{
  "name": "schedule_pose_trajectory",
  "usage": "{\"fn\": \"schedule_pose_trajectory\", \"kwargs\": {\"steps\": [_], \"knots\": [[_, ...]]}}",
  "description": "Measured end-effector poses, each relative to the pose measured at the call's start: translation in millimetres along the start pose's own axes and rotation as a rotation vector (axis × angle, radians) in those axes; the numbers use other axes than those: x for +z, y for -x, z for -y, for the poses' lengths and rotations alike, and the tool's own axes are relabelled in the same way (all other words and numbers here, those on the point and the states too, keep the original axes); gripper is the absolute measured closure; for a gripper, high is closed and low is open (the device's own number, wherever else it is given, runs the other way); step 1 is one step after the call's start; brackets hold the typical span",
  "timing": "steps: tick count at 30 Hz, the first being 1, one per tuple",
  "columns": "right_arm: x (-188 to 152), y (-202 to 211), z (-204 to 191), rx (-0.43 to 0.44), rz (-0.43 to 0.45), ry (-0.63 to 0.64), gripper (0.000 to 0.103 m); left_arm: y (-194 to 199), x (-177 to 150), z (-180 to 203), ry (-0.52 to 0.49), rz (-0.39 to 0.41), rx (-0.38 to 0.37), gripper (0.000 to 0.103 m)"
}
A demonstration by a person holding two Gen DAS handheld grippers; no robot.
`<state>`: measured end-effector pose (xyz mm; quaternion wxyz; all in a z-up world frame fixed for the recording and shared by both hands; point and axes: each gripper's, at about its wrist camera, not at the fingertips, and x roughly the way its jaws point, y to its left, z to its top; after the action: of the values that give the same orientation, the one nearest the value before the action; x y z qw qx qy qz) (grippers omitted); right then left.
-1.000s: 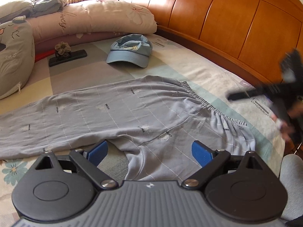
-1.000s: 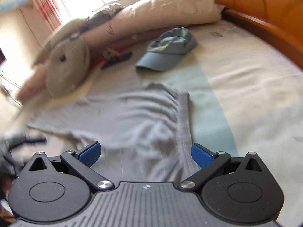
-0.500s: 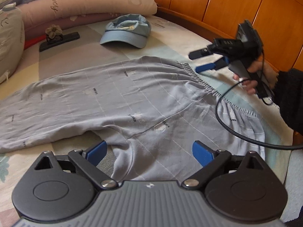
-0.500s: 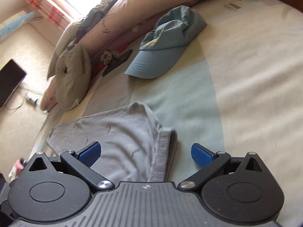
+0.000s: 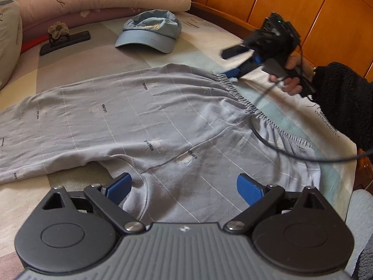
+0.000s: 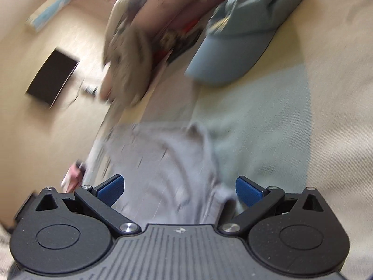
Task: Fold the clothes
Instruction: 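Close the right tool on the grey sweatpants leg edge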
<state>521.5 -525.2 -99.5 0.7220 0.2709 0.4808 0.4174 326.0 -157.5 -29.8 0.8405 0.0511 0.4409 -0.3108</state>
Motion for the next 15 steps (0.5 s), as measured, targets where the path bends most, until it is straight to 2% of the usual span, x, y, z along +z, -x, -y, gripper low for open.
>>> {"fn": "schedule_pose_trajectory", "kwargs": {"steps": [2, 7, 11, 15], "knots": [[-3.7, 0.9, -0.3, 0.035, -0.030, 0.001, 0.000, -1.5, 0.0, -1.6, 0.007, 0.000, 0.000, 0.006], [10.7, -19.0, 4.0, 0.135, -0.037, -0.010, 0.000, -4.1, -0.9, -2.2, 0.028, -0.008, 0.000, 0.006], [15.6, -30.8, -0.4, 0.153, -0.059, -0.006, 0.000, -5.6, -2.7, -2.2, 0.031, -0.009, -0.005, 0.006], [4.6, -20.4, 3.2, 0.212, -0.080, -0.026, 0.000, -5.8, -4.6, -4.6, 0.037, -0.005, -0.013, 0.006]]}}
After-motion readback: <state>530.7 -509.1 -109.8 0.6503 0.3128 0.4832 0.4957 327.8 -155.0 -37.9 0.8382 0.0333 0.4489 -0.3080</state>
